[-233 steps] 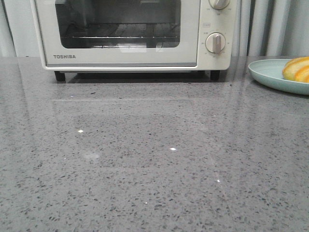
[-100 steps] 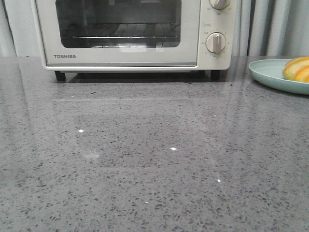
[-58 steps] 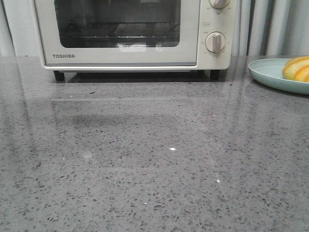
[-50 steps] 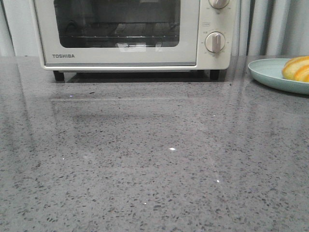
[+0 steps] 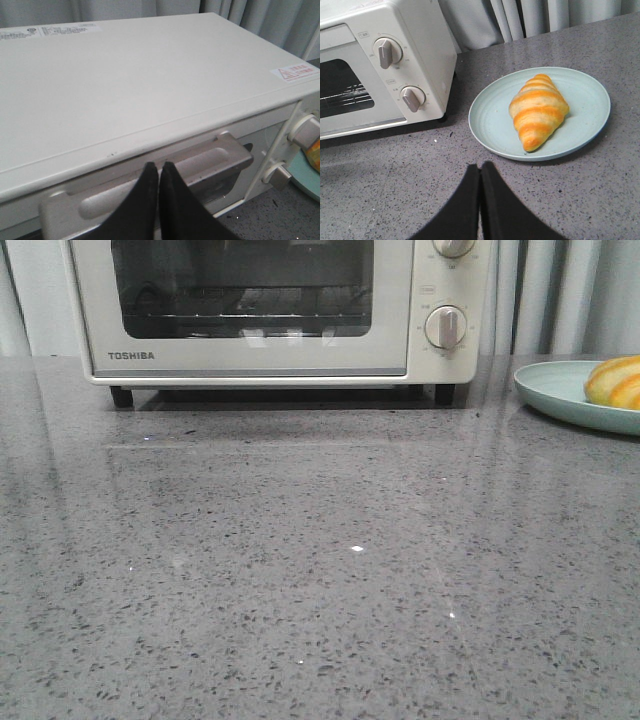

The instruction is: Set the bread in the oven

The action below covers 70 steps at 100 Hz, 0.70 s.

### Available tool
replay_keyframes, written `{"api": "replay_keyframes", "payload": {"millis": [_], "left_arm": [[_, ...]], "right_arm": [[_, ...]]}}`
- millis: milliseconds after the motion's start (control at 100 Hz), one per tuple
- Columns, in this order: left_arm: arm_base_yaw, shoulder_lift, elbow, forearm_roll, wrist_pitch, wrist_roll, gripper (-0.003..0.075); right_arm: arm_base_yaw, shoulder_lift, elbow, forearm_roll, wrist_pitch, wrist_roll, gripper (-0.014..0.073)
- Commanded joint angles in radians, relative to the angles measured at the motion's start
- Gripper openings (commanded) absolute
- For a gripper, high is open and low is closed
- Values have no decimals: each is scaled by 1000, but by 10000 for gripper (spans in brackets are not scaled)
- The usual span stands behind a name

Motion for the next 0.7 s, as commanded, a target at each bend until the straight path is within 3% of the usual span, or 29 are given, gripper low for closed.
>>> {"api": "replay_keyframes", "payload": {"millis": [0, 360, 690], "left_arm": [[-8, -10, -54, -5, -66, 0, -21], [13, 47, -64, -5, -73, 0, -21], [44, 45, -52, 1, 108, 0, -22]], "right_arm": [[-2, 8, -37, -14, -66, -7, -48], [-2, 8, -37, -7, -49, -7, -48], [-2, 8, -37, 3, -49, -7, -48]]}}
